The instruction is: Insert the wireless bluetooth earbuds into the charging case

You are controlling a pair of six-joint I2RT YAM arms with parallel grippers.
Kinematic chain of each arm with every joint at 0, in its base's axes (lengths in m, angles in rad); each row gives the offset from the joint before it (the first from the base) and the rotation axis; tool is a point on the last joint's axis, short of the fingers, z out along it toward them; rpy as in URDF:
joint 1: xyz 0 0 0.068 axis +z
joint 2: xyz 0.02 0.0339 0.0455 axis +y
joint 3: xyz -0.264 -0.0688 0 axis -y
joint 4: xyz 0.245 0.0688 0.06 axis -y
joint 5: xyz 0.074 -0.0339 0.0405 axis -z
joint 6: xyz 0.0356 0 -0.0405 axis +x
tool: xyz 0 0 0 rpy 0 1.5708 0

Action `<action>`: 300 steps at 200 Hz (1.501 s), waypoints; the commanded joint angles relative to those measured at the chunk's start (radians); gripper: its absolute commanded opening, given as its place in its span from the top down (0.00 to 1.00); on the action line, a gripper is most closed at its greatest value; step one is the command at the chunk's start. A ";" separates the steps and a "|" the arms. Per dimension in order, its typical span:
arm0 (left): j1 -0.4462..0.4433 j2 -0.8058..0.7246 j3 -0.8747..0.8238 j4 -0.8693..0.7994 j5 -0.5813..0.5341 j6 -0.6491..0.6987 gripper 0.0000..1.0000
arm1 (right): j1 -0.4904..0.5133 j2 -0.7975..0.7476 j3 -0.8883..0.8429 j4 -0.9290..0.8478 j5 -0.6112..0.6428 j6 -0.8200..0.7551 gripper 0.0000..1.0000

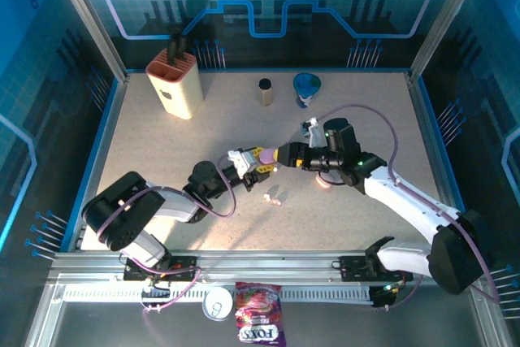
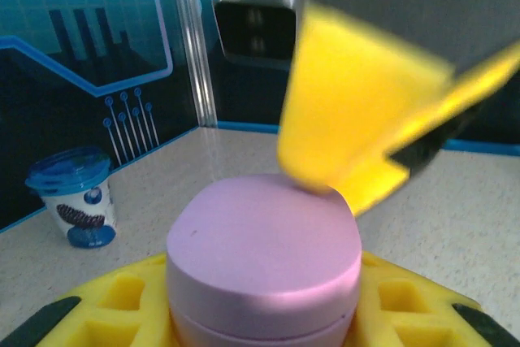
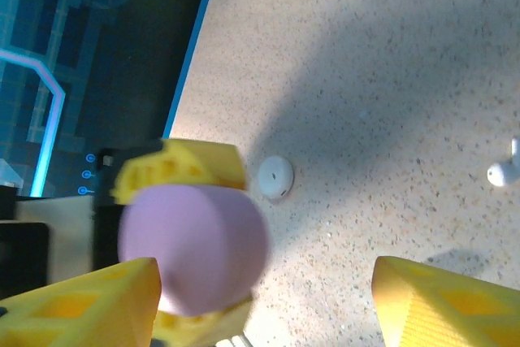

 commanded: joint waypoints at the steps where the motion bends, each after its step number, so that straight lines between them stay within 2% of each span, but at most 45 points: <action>1: -0.006 -0.024 0.038 0.045 0.060 -0.090 0.74 | -0.017 0.005 -0.044 0.189 -0.107 0.141 0.32; 32: -0.007 -0.022 0.050 0.045 0.067 -0.104 0.74 | -0.017 0.053 -0.097 0.408 -0.191 0.273 0.38; 61: -0.007 -0.022 0.050 0.045 0.053 -0.106 0.74 | -0.019 0.081 -0.131 0.523 -0.218 0.342 0.44; 77: -0.006 -0.019 0.049 0.045 0.045 -0.104 0.74 | -0.025 0.079 -0.144 0.549 -0.216 0.358 0.53; 99: -0.007 -0.014 0.043 0.046 0.047 -0.102 0.74 | -0.033 0.071 -0.149 0.533 -0.208 0.351 0.72; 122: -0.006 -0.015 0.038 0.045 0.048 -0.099 0.70 | -0.038 0.064 -0.154 0.528 -0.201 0.348 0.79; 133: -0.007 -0.016 0.038 0.046 0.050 -0.094 0.63 | -0.041 0.060 -0.156 0.527 -0.193 0.343 0.81; 168: -0.007 -0.008 0.032 0.045 0.047 -0.073 0.33 | -0.070 0.032 -0.182 0.455 -0.119 0.292 0.80; 209: -0.004 -0.014 -0.018 0.027 0.021 -0.072 0.15 | -0.171 0.001 -0.223 0.250 0.037 0.141 0.77; 228: -0.002 -0.024 -0.041 0.015 0.009 -0.044 0.09 | -0.210 0.016 -0.227 0.186 0.116 0.071 0.77; 254: -0.001 -0.059 -0.067 -0.029 -0.019 0.014 0.02 | -0.237 0.074 -0.212 0.150 0.159 0.006 0.77; 300: 0.000 -0.135 -0.061 -0.229 0.002 0.088 0.01 | -0.237 0.218 -0.175 0.182 0.136 -0.029 0.77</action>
